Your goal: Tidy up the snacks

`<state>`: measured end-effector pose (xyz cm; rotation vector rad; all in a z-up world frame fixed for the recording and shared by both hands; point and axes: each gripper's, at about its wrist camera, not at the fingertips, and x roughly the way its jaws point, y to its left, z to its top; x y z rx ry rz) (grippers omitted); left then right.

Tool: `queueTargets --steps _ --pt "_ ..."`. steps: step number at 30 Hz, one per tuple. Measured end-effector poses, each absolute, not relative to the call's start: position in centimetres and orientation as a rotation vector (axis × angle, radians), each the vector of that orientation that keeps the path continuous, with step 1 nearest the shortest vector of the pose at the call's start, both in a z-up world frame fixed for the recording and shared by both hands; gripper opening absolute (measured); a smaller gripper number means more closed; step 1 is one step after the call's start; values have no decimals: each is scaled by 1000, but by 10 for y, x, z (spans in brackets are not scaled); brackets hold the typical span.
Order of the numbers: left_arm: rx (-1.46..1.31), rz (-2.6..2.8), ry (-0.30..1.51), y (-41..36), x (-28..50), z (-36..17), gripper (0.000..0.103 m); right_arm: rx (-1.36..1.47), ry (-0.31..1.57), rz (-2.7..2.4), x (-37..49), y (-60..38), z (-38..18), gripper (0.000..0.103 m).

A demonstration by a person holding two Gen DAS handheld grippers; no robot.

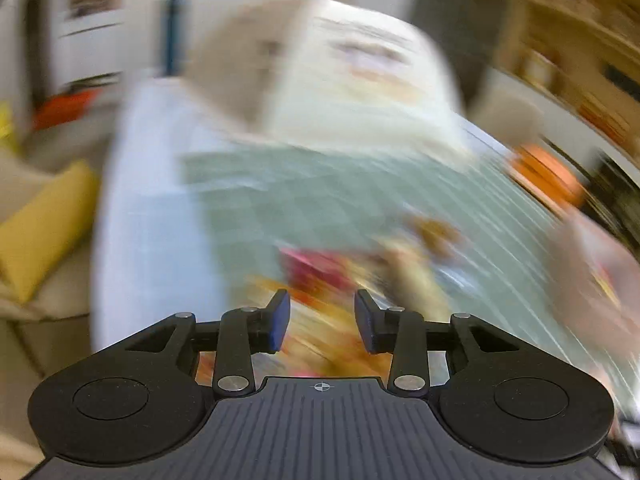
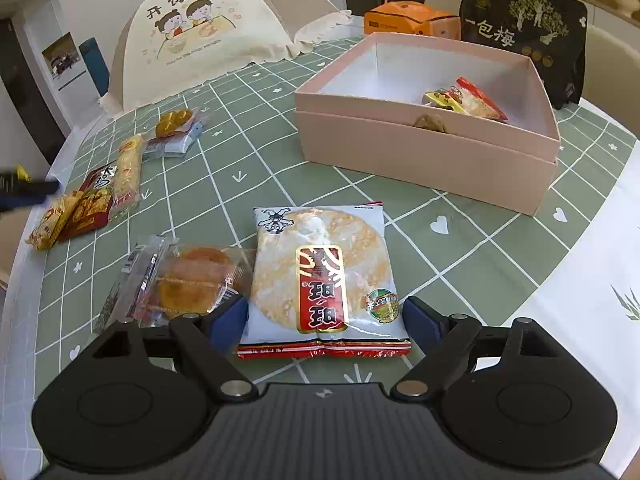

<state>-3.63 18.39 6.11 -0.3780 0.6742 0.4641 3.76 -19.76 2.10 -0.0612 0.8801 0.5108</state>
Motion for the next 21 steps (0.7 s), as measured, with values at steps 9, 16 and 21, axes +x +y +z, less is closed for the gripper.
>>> queueTargets --steps 9,16,21 --pt "-410 307 800 179 -39 30 41 -116 852 535 25 -193 34 85" --pt "-275 80 843 96 -41 24 44 -271 783 536 4 -175 40 85" --pt "-220 43 824 70 -55 41 43 -288 759 576 -4 -165 48 85"
